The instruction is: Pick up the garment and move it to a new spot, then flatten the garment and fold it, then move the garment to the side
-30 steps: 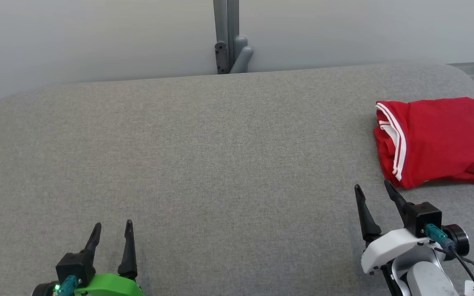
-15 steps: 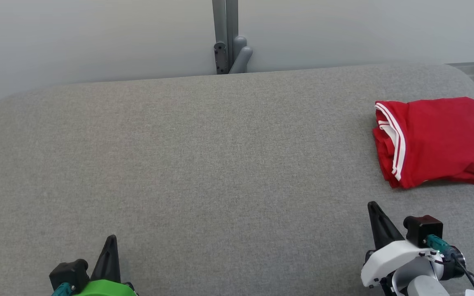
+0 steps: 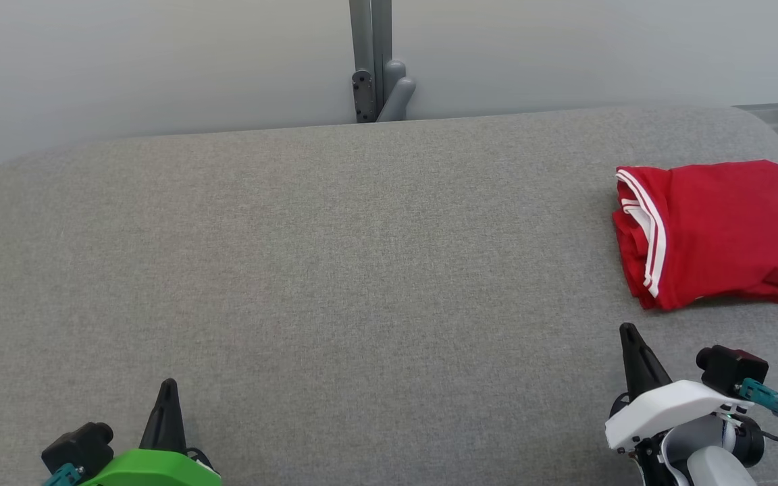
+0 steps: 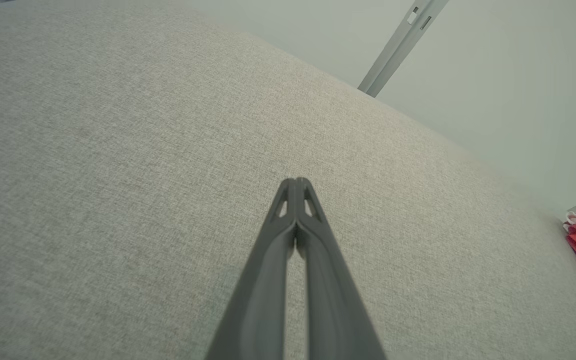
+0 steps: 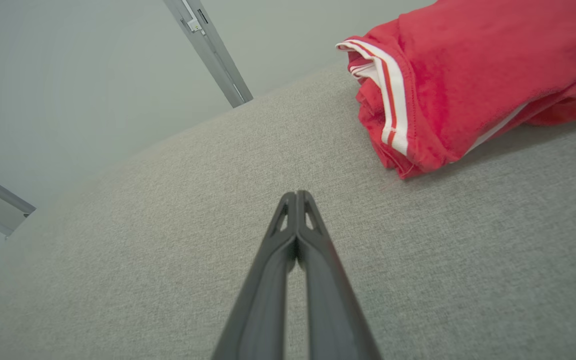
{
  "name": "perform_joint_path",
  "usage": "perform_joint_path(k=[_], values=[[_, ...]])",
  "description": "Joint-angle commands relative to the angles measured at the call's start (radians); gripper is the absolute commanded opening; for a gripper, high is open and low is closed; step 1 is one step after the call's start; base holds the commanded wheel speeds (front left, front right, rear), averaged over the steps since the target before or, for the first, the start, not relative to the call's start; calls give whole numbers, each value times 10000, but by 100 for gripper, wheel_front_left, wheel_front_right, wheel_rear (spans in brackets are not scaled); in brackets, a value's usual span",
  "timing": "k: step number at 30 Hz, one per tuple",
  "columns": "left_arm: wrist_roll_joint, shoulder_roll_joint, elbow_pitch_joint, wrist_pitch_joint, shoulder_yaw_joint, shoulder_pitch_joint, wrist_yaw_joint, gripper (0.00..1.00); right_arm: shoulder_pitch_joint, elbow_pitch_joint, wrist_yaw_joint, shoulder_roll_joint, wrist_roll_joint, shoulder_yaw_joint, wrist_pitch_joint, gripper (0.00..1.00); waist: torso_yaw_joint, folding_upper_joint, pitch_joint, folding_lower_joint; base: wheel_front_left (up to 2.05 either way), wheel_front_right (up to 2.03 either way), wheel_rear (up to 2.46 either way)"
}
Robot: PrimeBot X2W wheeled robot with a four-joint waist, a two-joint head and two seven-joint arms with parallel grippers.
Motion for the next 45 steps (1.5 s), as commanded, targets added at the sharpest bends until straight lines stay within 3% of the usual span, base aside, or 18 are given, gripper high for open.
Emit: perform_joint_path(k=[1, 25, 45], values=[[-467, 43, -222, 88, 67, -303, -48, 0, -168, -234, -3, -38, 513, -65, 101, 0, 2, 0, -2, 0, 0, 0, 0], [-4003, 67, -674, 991, 337, -574, -140, 0, -197, -691, -6, -65, 4374, -427, 1056, 0, 25, 0, -35, 0, 0, 0, 0], [-6145, 84, -937, 1553, 509, -737, -194, 0, -216, -956, -7, -82, 6710, -651, 1638, 0, 43, 0, -60, 0, 0, 0, 0]])
